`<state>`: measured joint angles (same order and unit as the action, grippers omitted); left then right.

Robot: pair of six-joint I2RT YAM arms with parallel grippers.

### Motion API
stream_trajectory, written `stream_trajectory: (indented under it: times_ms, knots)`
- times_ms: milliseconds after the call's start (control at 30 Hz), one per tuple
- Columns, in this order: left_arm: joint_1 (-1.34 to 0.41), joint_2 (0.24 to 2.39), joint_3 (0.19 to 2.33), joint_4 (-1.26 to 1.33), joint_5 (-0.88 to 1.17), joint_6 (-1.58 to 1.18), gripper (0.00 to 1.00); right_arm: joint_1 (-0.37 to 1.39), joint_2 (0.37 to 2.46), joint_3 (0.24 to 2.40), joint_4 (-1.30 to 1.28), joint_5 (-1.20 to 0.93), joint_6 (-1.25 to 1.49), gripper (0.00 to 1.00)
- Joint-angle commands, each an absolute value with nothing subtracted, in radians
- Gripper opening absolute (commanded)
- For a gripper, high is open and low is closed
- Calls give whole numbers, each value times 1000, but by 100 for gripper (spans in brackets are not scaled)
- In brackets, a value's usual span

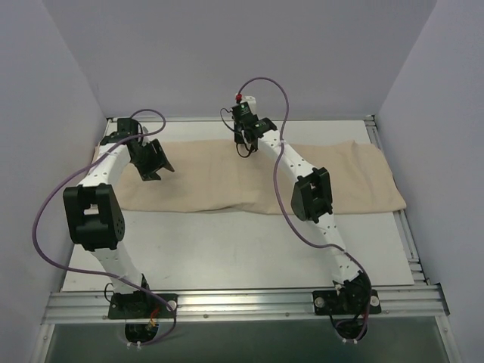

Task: Open and lay out the surgical kit
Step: Open the surgical kit at the center of the board.

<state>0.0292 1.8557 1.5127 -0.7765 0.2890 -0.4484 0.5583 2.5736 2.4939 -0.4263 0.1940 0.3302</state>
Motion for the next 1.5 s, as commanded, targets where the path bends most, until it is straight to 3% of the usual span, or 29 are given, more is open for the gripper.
stream_trajectory:
  times_ms: [0,267,567,600,667,733,800,833,967,1133,1200,1467]
  knots:
    - [58,1787,1491,-801,298,-482,66,587,2421,2459,-457,193,367,0]
    - [87,1717,1468,-848,270,-506,66,655,2163,2203,-557,100,365,0]
    - [97,1579,1456,-893,210,-535,66,779,1679,1484,-551,12,388,2]
    - [97,1566,1451,-908,200,-535,66,788,1643,1429,-549,-30,394,4]
    - [106,1537,1444,-922,176,-535,69,807,1544,1292,-558,-37,419,22]
    - [107,1523,1433,-954,166,-540,70,808,1472,1240,-569,-40,425,48]
    - [110,1516,1424,-965,144,-546,74,799,1453,1279,-616,7,434,64]
    - [113,1511,1414,-979,134,-546,76,787,1457,1316,-632,82,437,80]
    - [130,1526,1408,-994,83,-520,82,646,1529,1546,-663,150,466,99]
    - [150,1607,1442,-989,42,-500,86,395,1704,1709,-672,304,532,100]
    - [150,1635,1488,-973,20,-500,96,333,1829,1809,-675,321,545,100]
    - [149,1824,1661,-920,46,-474,94,244,2319,2414,-865,477,551,100]
